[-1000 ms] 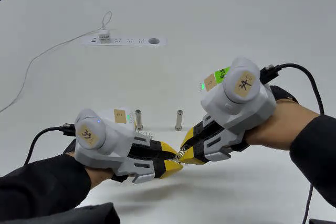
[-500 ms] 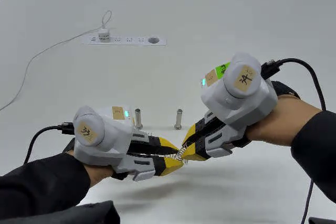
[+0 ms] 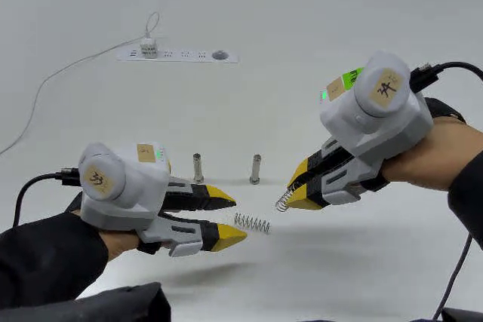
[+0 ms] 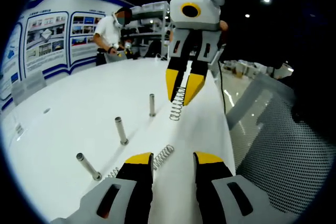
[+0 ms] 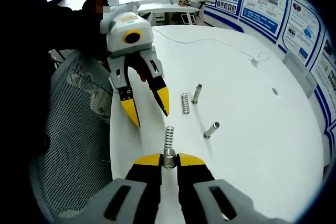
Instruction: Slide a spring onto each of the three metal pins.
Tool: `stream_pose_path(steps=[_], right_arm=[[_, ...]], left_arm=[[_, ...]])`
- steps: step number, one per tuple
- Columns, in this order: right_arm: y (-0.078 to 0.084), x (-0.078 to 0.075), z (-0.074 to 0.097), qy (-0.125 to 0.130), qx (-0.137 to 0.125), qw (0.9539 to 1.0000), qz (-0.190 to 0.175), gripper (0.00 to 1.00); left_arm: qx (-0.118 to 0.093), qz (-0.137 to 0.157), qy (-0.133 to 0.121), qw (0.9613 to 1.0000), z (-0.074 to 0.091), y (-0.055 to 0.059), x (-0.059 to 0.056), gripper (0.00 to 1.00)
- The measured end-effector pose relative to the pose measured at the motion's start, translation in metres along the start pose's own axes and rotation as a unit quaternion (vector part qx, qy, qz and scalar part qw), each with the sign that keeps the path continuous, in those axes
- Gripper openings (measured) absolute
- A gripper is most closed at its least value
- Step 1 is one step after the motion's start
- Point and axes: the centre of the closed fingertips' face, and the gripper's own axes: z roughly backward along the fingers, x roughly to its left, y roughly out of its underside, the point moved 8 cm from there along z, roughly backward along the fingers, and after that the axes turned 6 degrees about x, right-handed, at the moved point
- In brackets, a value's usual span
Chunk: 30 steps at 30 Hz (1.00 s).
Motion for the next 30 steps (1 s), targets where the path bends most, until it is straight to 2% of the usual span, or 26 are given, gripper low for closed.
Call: stream_pose_path(steps=[5,11,17,30], right_arm=[[0.003,-0.004,0.004,0.007,0.002,1.0000,-0.006,0.12],[0.004,-0.008,0.010,0.013,0.003,0.9998,-0.012,0.12],[0.008,-0.015,0.020,0.023,0.005,0.9995,-0.022,0.12],[0.015,-0.032,0.040,0.048,0.013,0.9981,-0.037,0.12]], left_arm=[[0.003,-0.003,-0.005,1.0000,0.012,0.003,-0.004,0.35],[0.011,0.008,-0.021,0.9997,0.023,0.013,-0.001,0.37],[-0.005,0.029,-0.045,0.9985,0.033,0.016,0.006,0.39],[-0.022,0.049,-0.055,0.9971,0.030,0.017,0.004,0.42]])
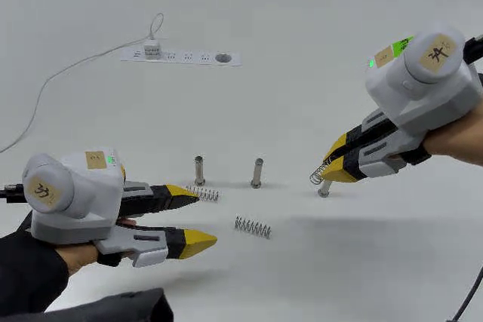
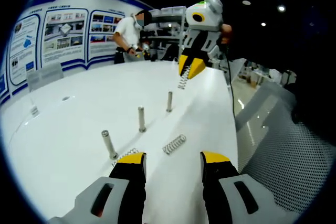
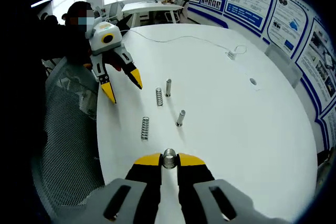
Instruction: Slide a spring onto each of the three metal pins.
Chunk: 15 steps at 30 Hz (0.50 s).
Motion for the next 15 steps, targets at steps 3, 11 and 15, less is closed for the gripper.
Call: stream_pose_path(steps=[3,11,15], right_arm=[[0.001,-0.005,0.004,0.005,0.002,1.0000,-0.003,0.12],[0.005,-0.020,0.010,0.020,0.009,0.9997,-0.010,0.12],[0.007,-0.028,0.011,0.028,0.014,0.9994,-0.013,0.12]], left_arm=[[-0.004,0.002,-0.003,1.0000,0.000,-0.001,0.001,0.43],[-0.008,0.007,-0.007,0.9999,0.001,-0.001,0.001,0.44],[-0.010,0.006,-0.006,0.9999,-0.001,-0.002,0.000,0.44]])
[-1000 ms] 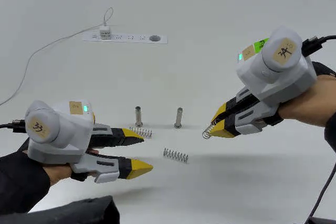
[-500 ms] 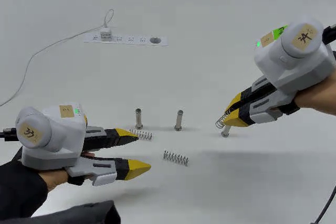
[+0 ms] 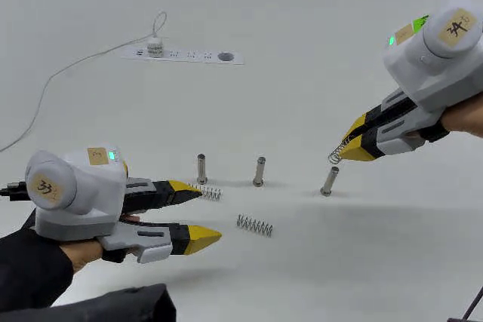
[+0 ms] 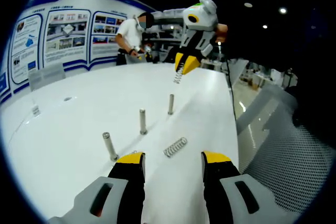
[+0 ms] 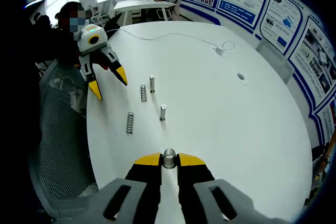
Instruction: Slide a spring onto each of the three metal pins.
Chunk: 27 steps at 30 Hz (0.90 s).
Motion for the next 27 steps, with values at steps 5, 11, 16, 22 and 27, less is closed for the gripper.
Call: stream_pose_path(steps=[5,11,16,22,27], right_arm=[[0.006,-0.005,-0.007,0.007,0.023,0.9997,0.001,0.12],[0.010,-0.009,-0.017,0.000,0.038,0.9993,-0.001,0.12],[0.009,-0.010,-0.024,-0.011,0.049,0.9987,-0.002,0.12],[0.011,-0.014,-0.030,-0.015,0.059,0.9981,-0.003,0.12],[0.014,-0.016,-0.034,-0.021,0.065,0.9976,-0.007,0.12]], left_arm=[[0.000,0.001,0.000,1.0000,0.000,0.000,-0.001,0.44],[-0.002,0.003,0.000,1.0000,0.000,0.000,0.000,0.44],[-0.001,0.002,0.001,1.0000,0.000,0.000,-0.001,0.44],[-0.001,0.004,0.000,1.0000,0.000,0.000,0.000,0.44],[-0.001,0.005,0.000,1.0000,0.000,0.000,-0.001,0.44]])
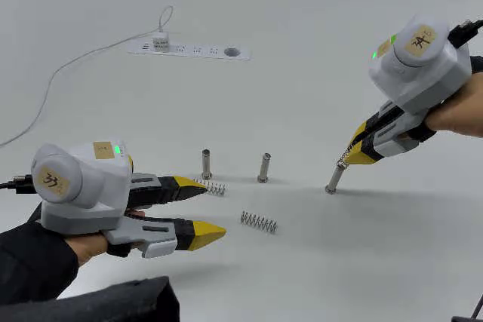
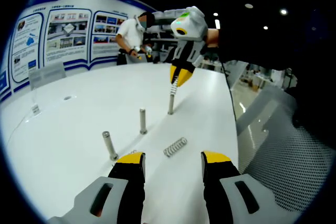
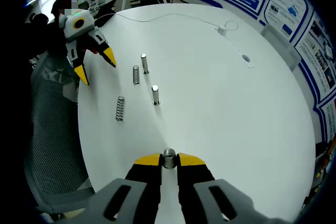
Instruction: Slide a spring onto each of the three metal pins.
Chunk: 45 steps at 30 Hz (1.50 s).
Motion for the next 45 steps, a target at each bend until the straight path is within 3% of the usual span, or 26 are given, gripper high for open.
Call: stream_pose_path(steps=[28,45], right_arm=[[0.005,0.004,-0.042,-0.014,0.047,0.9986,-0.020,0.12],[0.015,0.002,-0.059,-0.022,0.057,0.9972,-0.043,0.13]], left_arm=[[0.004,0.001,0.003,1.0000,-0.001,0.001,0.000,0.44],[0.003,0.004,0.002,1.0000,0.000,0.002,0.001,0.44]])
